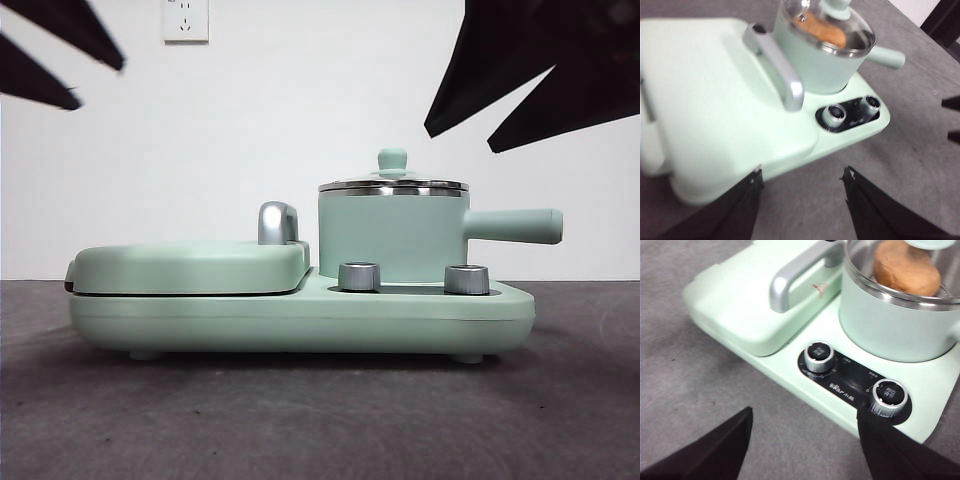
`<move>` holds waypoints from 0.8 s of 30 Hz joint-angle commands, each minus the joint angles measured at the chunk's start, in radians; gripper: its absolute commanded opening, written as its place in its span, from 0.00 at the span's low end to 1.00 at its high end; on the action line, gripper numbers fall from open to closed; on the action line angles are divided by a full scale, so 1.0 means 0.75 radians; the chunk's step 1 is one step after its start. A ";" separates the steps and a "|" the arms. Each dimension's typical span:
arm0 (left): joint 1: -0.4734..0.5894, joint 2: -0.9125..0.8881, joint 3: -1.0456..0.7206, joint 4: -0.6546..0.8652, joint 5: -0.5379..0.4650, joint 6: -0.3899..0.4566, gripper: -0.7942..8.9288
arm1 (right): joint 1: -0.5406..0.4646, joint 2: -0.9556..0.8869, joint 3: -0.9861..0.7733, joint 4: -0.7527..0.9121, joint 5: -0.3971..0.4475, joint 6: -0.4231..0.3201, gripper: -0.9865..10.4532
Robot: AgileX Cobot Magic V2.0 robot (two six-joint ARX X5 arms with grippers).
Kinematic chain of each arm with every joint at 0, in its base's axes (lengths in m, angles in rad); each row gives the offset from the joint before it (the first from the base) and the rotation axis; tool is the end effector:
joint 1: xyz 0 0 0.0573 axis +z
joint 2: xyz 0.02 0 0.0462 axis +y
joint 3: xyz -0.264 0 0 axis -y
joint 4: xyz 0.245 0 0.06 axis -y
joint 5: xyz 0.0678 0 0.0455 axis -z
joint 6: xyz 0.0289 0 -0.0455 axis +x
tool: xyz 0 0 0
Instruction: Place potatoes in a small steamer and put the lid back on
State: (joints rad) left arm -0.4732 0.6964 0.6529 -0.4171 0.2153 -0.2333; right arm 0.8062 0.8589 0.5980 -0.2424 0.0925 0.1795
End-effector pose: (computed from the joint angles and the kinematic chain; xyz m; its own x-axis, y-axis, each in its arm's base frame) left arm 0.1315 -0.0743 0.2794 0.6816 -0.5890 -0.4342 0.5074 0.8080 -0.2995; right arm 0.1295 0.1312 0.2516 0.6705 0.5655 -0.4803 -0.5923 0.7978 0.1126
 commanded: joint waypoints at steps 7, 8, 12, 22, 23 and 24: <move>-0.006 -0.078 0.001 -0.113 -0.011 -0.026 0.31 | 0.004 0.012 0.033 0.036 -0.022 -0.035 0.36; -0.007 -0.080 0.001 -0.110 -0.003 -0.025 0.22 | 0.004 0.012 0.033 0.039 -0.020 -0.036 0.28; -0.007 -0.085 0.001 -0.095 0.004 -0.025 0.09 | 0.003 0.012 0.033 0.052 -0.024 -0.043 0.10; -0.007 -0.088 0.001 -0.111 0.003 -0.025 0.09 | 0.003 0.002 0.033 0.043 -0.051 -0.036 0.10; -0.007 -0.088 0.001 -0.112 0.003 -0.025 0.09 | 0.003 0.002 0.033 0.043 -0.052 -0.036 0.10; -0.007 -0.088 0.001 -0.111 0.003 -0.025 0.09 | 0.003 0.002 0.033 0.043 -0.053 -0.036 0.10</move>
State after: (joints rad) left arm -0.4736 0.6273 0.6483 -0.5129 0.2131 -0.2520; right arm 0.8013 0.8570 0.6075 -0.2199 0.0498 0.1539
